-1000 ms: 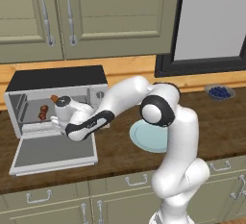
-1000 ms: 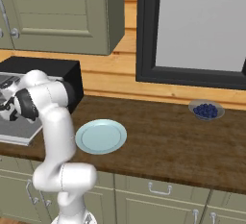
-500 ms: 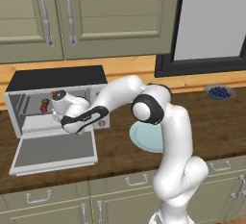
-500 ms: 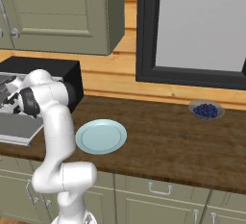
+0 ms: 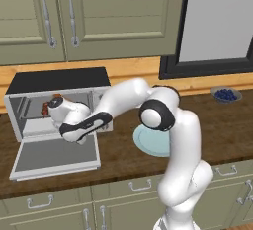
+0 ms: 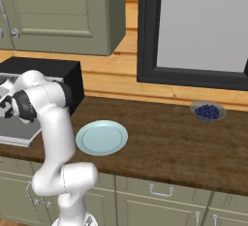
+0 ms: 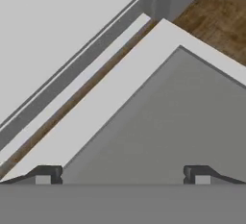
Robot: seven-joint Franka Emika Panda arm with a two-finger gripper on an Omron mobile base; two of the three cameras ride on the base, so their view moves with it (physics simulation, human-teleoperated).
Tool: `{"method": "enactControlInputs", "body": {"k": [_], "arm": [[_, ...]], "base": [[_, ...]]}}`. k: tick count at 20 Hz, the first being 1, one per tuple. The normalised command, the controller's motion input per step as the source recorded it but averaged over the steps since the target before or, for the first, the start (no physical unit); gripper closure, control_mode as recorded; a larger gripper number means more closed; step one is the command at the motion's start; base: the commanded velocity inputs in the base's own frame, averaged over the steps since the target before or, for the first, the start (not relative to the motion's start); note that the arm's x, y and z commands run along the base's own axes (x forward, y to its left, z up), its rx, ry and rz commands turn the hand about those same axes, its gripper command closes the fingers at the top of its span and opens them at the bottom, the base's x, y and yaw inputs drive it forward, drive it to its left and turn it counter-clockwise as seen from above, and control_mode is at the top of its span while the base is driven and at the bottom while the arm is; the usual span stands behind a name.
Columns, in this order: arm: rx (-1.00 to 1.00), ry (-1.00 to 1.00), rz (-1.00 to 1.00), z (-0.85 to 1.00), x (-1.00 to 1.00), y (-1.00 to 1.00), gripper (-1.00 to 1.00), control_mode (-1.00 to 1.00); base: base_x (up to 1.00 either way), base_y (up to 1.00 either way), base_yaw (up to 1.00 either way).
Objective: Pick up the kebab skewer and baguette bread, and place them inside the toaster oven. Close the toaster oven door and start by setting the timer.
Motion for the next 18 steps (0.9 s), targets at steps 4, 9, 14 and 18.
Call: {"method": "enactControlInputs", "body": {"k": [4,9,14,18], "arm": [[0.02,0.00,0.03,0.29,-1.00,-0.12,-1.00,-1.00],[0.00,0.01,0.22,0.03,-1.00,-0.04,-1.00,-1.00],[0.00,0.18,0.33,0.00,-0.63,0.07,-1.00,-1.00],[0.00,0.21,0.33,-0.02,-0.42,0.17,-1.00,-1.00]], "base": [[0.00,0.00,0.00],[0.00,0.00,0.00],[0.00,0.00,0.00],[0.00,0.00,0.00]]}}
